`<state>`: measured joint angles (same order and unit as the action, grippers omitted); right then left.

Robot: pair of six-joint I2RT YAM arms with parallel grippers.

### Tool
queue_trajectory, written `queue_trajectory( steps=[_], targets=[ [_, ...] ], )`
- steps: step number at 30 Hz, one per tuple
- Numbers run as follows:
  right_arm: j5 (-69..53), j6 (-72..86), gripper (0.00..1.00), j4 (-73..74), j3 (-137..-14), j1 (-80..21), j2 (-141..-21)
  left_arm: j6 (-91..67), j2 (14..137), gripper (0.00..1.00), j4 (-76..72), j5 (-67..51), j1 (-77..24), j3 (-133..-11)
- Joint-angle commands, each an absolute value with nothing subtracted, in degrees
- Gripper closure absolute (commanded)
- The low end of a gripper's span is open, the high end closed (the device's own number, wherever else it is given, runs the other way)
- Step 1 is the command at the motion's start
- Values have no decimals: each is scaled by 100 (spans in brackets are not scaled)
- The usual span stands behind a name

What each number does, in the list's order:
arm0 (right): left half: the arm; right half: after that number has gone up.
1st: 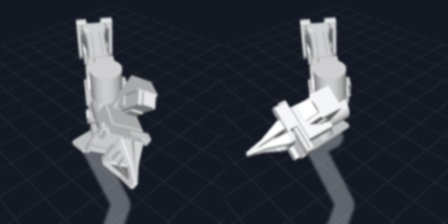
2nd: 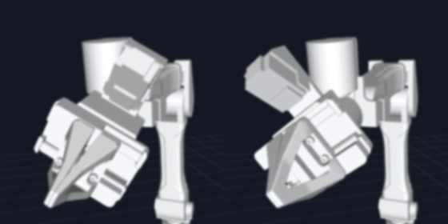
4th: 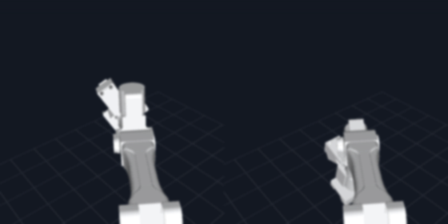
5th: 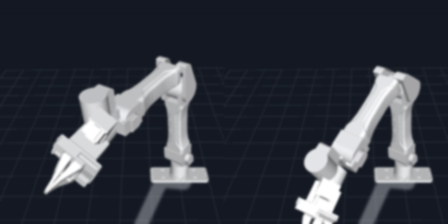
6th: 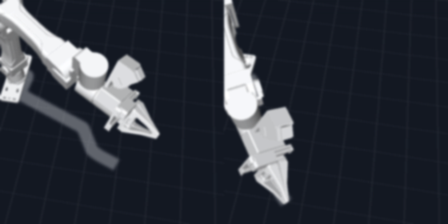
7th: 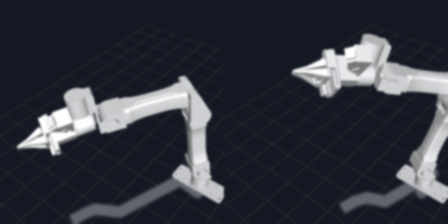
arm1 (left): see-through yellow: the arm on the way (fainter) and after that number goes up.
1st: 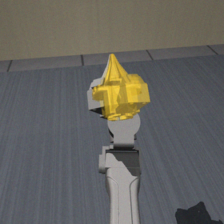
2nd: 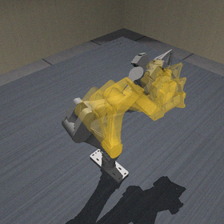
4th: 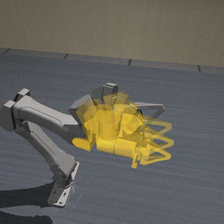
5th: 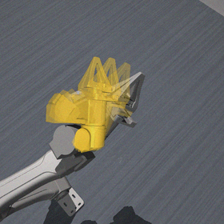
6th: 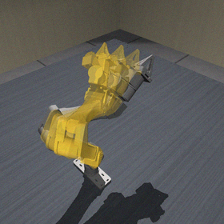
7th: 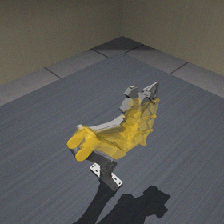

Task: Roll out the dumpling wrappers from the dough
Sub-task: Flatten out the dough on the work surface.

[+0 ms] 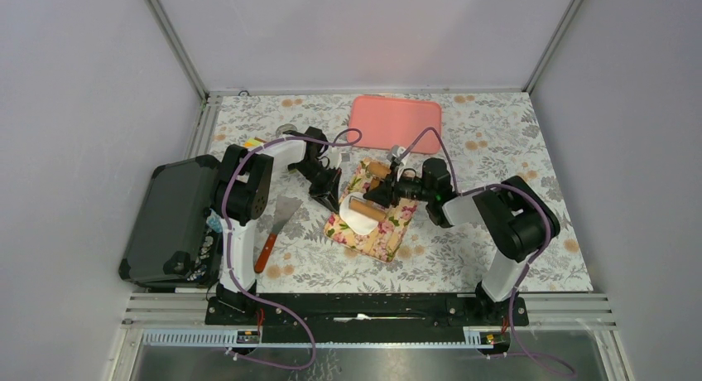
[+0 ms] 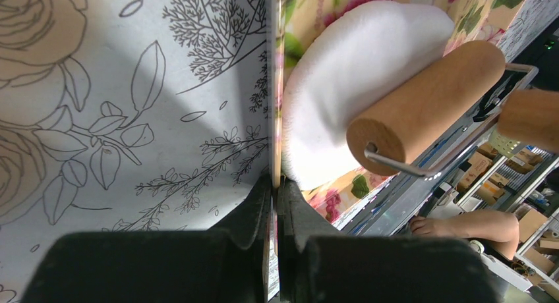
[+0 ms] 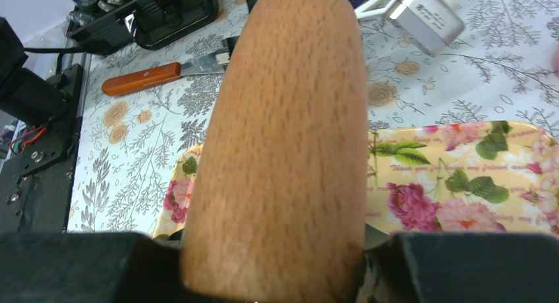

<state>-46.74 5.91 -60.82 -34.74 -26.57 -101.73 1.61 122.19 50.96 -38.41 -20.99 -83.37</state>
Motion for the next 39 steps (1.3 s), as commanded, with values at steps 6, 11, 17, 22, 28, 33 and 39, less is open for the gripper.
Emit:
queue_trajectory(
  steps=[6, 11, 17, 22, 28, 33, 39],
  targets=[
    [-4884, -468, 100, -4543, -3242, -3104, -10161, 423, 12428, 100, 4584, -2719, -2037, -8212],
    [-4992, -826, 100, -4004, -3261, -3227, -10131, 422, 12426, 100, 4584, -2721, -2039, -8214],
    [-5167, -1194, 100, -3569, -3228, -3378, -10073, 422, 12429, 100, 4582, -2725, -2034, -8218],
    [-5339, -1511, 100, -3267, -3195, -3454, -9992, 423, 12436, 100, 4582, -2723, -2033, -8222],
    [-5475, -1890, 100, -2981, -3185, -3491, -9922, 422, 12434, 100, 4585, -2711, -2030, -8220],
    [-5567, -2224, 100, -2589, -3248, -3550, -9879, 422, 12436, 100, 4576, -2713, -2031, -8224],
    [-5721, -2760, 100, -1830, -3448, -3640, -9809, 414, 12435, 100, 4583, -2697, -2038, -8225]
  ],
)
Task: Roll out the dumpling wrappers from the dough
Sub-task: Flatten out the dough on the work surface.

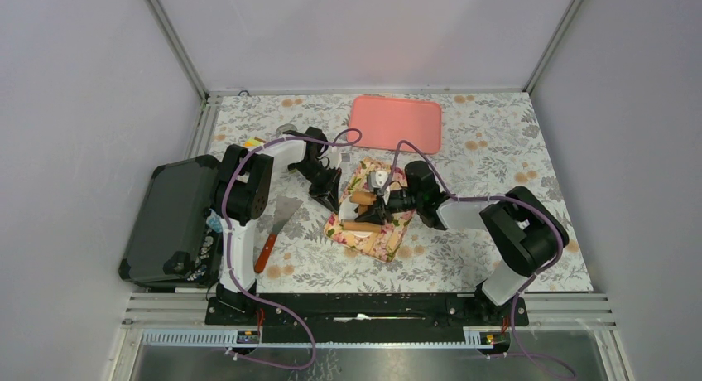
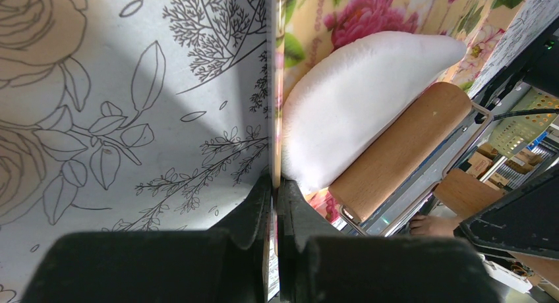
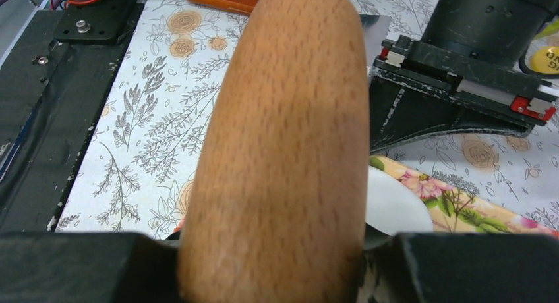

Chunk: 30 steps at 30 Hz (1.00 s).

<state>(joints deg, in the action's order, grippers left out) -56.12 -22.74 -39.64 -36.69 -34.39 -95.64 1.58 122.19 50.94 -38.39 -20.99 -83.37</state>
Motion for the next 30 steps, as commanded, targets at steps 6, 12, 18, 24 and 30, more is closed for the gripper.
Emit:
queue_trajectory(
  steps=[6, 12, 18, 24, 30],
  targets=[
    [-5832, -3430, 100, -1101, -3622, -3758, -9711, 406, 12437, 100, 4584, -2693, -2036, -8219],
    [-5844, -3933, 100, -858, -3528, -3812, -9536, 404, 12433, 100, 4580, -2685, -2034, -8219],
    [-5914, -4197, 100, -699, -3481, -3832, -9396, 403, 12445, 100, 4584, -2688, -2034, -8218],
    [-6197, -2651, 100, -1578, -3839, -3713, -8811, 405, 12445, 100, 4583, -2687, -2032, -8218],
    [-6008, 791, 100, -4617, -4172, -3096, -8664, 404, 12439, 100, 4588, -2683, -2039, -8218]
  ],
)
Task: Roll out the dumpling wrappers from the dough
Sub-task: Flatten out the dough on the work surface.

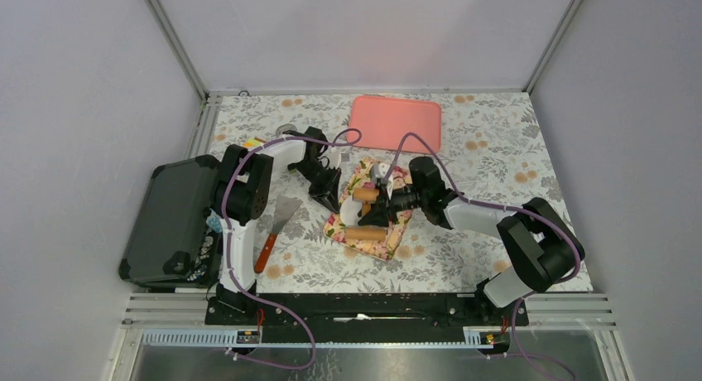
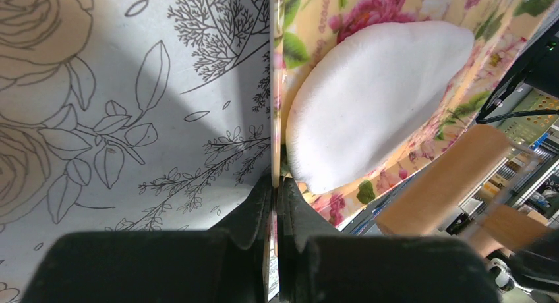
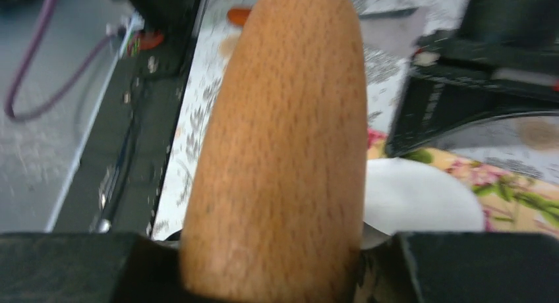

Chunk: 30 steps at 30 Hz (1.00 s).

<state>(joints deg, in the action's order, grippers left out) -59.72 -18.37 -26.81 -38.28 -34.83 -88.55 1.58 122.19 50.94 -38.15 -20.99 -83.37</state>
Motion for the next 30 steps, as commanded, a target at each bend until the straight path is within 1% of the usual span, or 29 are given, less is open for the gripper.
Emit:
queue_trajectory(
  steps=[1, 3, 6, 10, 14, 18, 22, 30],
  targets=[
    [-5833, 1014, 100, -4902, -4215, -3025, -8711, 409, 12445, 100, 4586, -2689, -2039, -8224],
    [-5492, 1084, 100, -5141, -4313, -2979, -8847, 407, 12445, 100, 4581, -2681, -2039, -8218],
    [-4959, 919, 100, -4789, -4579, -2979, -9093, 413, 12436, 100, 4581, -2684, -2039, -8220],
    [-4566, 155, 100, -4638, -4402, -3077, -9398, 408, 12441, 100, 4589, -2687, -2039, -8220],
    [-4284, -1045, 100, -4041, -4303, -3335, -9602, 398, 12441, 100, 4580, -2685, -2039, -8221],
    [-4208, -1913, 100, -3388, -4229, -3626, -9659, 353, 12404, 100, 4556, -2687, -2038, -8196],
    [-4417, -2490, 100, -2711, -4195, -3725, -9652, 327, 12332, 100, 4536, -2734, -2039, -8178],
    [-4655, -3119, 100, -1631, -4111, -3778, -9637, 303, 12241, 100, 4482, -2622, -2039, -8307]
  ],
)
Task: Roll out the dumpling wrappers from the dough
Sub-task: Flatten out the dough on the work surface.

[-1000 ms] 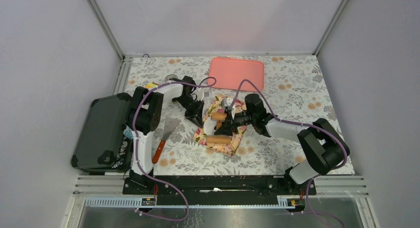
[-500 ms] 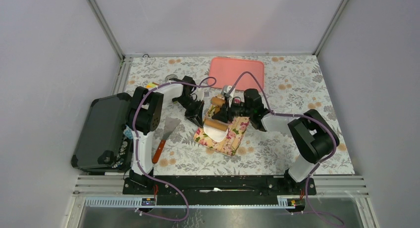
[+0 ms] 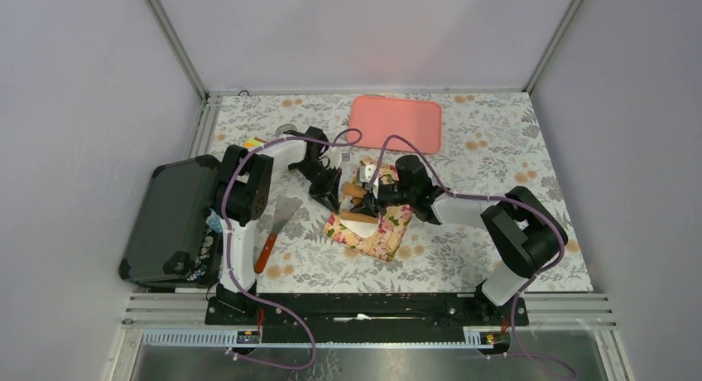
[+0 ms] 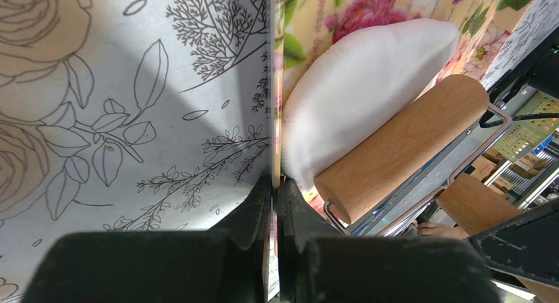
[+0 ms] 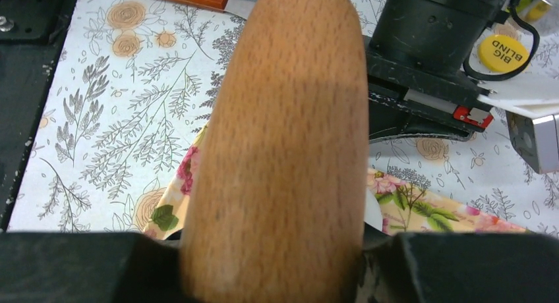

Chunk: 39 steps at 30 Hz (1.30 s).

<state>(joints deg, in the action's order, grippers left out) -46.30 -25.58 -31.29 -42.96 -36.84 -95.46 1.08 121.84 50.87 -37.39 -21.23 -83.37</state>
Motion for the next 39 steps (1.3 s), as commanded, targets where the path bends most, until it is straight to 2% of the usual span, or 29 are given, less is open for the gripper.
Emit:
queue_trajectory(
  steps=[1, 10, 29, 34, 39],
  targets=[
    [-4707, -3232, 100, -1460, -4093, -3782, -9621, 314, 12257, 100, 4494, -2618, -2039, -8299],
    [-5131, -3853, 100, -645, -3915, -3834, -9457, 376, 12262, 100, 4491, -2612, -2036, -8297],
    [-5688, -4122, 100, -313, -3636, -3836, -9479, 420, 12223, 100, 4430, -2671, -2039, -8237],
    [-5870, -3473, 100, -535, -3947, -3800, -9060, 470, 12184, 100, 4363, -2724, -2030, -8167],
    [-5441, -1128, 100, -2580, -4115, -3349, -8545, 477, 12147, 100, 4295, -2757, -2031, -8106]
  ],
)
